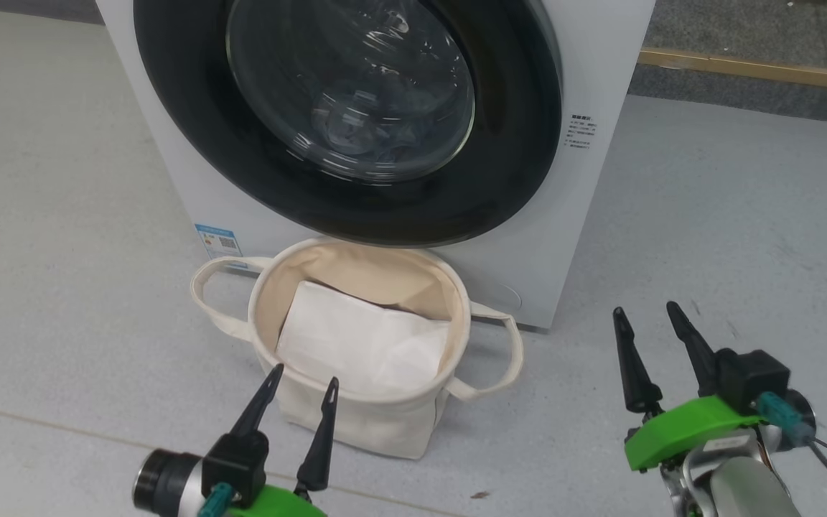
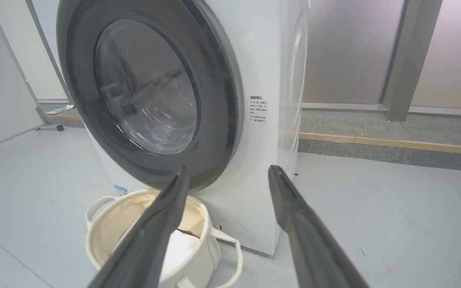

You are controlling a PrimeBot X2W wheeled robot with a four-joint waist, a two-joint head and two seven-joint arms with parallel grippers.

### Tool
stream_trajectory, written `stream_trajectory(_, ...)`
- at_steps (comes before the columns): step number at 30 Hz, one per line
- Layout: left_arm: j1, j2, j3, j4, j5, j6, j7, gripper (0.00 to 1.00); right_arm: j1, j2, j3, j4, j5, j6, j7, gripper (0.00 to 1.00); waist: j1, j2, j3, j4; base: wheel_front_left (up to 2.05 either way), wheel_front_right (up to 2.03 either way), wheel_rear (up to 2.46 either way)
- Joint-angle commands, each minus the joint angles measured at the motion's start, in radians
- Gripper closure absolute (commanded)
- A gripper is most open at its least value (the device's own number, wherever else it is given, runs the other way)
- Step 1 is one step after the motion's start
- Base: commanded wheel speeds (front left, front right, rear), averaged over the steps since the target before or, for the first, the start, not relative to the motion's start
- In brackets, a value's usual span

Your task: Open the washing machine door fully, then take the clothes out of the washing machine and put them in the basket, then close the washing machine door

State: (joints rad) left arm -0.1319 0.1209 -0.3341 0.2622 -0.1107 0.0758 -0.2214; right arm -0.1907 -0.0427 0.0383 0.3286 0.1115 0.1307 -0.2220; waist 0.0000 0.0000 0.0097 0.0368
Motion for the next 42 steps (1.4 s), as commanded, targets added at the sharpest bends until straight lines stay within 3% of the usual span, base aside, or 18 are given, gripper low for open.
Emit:
stream_trajectory(1, -0.045, 0.0, 0.034, -0.032, 0.013, 0.008, -0.018, 0.0, -0.057, -0.007, 0.023, -0.026, 0.018, 0.0, -0.017, 0.0, 0.0, 0.0, -0.001, 0.001, 0.0, 0.0, 0.0)
stream_trajectory(7, -0.041, -0.014, 0.044, -0.032, 0.014, 0.001, -0.035, 0.0, -0.068, -0.007, 0.021, 0.014, 0.222, 0.0, -0.034, 0.0, 0.0, 0.0, 0.005, 0.002, 0.0, 0.0, 0.0)
stream_trajectory(11, -0.043, -0.014, 0.052, -0.032, 0.023, 0.006, -0.04, 0.0, -0.085, -0.008, 0.009, 0.057, 0.282, 0.0, -0.038, 0.0, 0.0, 0.0, 0.012, -0.001, 0.0, 0.0, 0.0)
stream_trajectory(25, -0.044, -0.009, 0.066, -0.035, 0.027, 0.02, -0.04, 0.0, -0.102, -0.008, -0.041, 0.057, 0.096, 0.0, -0.04, 0.0, 0.0, 0.0, 0.013, -0.011, 0.0, 0.0, 0.0)
stream_trajectory(42, -0.043, -0.01, 0.064, -0.032, 0.026, 0.021, -0.04, 0.0, -0.099, -0.008, -0.031, 0.048, 0.097, 0.0, -0.04, 0.0, 0.0, 0.0, 0.022, -0.013, 0.0, 0.0, 0.0)
